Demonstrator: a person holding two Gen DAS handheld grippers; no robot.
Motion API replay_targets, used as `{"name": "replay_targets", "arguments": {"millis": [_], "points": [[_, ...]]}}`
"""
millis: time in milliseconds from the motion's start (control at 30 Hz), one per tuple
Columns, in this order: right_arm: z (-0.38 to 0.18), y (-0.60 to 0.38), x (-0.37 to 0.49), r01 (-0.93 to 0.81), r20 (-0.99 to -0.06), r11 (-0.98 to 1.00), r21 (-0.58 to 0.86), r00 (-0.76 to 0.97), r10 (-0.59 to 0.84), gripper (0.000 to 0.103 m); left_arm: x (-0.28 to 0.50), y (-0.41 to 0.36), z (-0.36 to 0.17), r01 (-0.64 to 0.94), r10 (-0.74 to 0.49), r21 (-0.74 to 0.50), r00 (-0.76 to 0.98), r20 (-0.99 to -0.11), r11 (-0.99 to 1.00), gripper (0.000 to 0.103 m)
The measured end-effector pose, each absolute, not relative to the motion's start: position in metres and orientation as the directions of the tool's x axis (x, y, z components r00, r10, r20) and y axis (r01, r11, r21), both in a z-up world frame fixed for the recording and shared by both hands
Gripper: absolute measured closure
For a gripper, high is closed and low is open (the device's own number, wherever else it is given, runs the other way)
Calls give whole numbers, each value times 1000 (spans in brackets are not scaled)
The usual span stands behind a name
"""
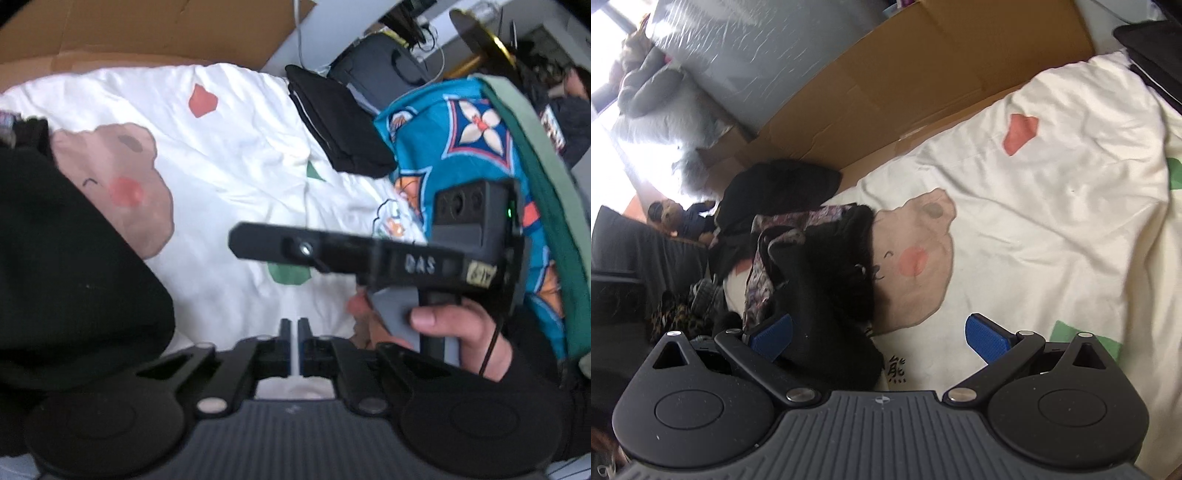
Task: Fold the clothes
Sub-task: 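Lift the black pants with the left tool and drag them onto the open duvet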
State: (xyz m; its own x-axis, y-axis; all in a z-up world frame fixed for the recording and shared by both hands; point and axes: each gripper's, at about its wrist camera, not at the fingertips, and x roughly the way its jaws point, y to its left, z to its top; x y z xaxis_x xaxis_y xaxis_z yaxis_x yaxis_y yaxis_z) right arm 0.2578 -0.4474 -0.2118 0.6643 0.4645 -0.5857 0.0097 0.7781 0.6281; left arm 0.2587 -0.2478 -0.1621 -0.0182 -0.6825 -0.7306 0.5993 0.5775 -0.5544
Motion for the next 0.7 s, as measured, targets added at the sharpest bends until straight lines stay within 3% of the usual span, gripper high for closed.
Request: {"name": "replay_targets", "arguments": {"millis": [67, 467, 633, 700], "points": [[-212, -450, 258, 16, -582, 772, 636, 667, 466, 1, 257, -248, -158, 612, -658, -517, 7, -753, 598, 88], [-212, -443, 256, 5, -595, 782, 623, 652, 470, 0, 293, -194, -146, 536, -474, -297, 227, -851, 790, 71], [-213, -441, 256, 4, -599, 784, 621, 647, 471, 0, 312, -166, -136, 493, -373, -176, 336, -865, 852, 57], [-213, -441, 257, 4, -600, 784, 621, 646, 471, 0, 321, -159, -134, 463, -325, -133, 364, -873, 876, 56]]}}
